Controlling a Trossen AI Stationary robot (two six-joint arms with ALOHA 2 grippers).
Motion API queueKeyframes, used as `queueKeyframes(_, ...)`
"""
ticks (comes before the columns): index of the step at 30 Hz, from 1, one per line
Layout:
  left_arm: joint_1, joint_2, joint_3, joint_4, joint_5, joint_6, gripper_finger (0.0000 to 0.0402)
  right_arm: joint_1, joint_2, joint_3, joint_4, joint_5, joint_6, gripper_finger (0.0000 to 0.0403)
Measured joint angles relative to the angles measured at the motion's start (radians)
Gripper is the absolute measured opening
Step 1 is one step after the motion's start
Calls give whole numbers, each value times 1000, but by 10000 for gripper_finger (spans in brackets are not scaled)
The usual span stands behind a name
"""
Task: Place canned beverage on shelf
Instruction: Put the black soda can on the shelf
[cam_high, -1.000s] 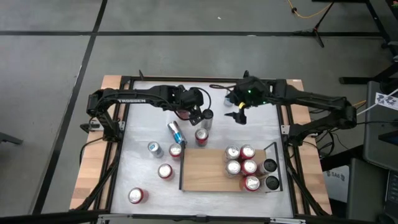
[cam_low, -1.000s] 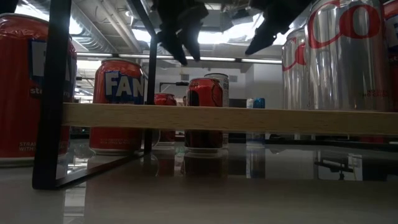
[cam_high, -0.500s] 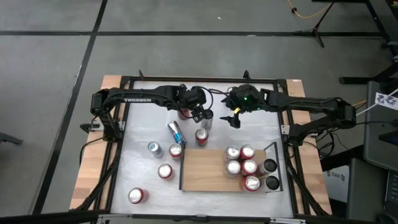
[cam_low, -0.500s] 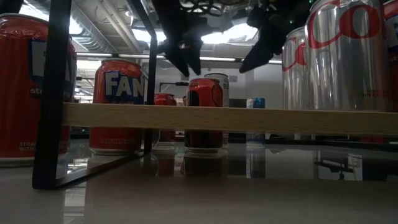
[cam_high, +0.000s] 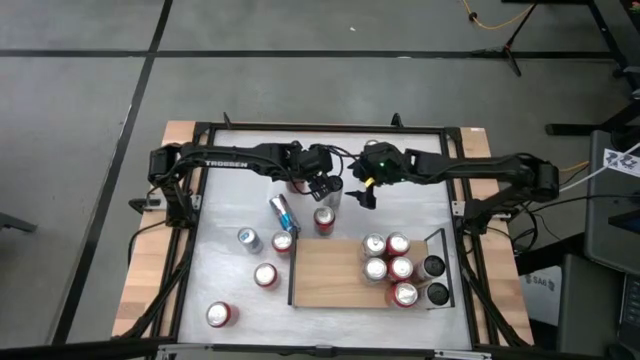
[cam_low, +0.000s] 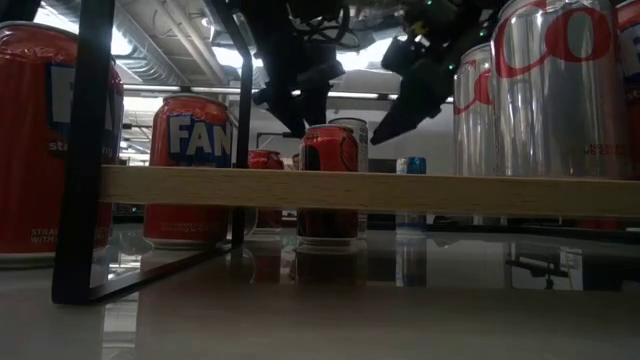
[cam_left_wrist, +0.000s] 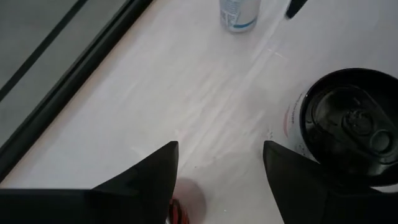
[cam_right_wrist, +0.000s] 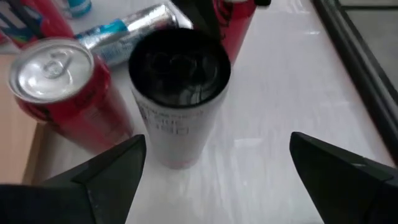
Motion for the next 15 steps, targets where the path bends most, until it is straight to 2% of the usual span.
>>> queueKeyframes(6,-2,1,0,20,31,0,226,0,33,0,37,7,0,385)
queueKeyframes(15,-17,1,0,8,41,-3,226,0,37,0,41,118,-2,385)
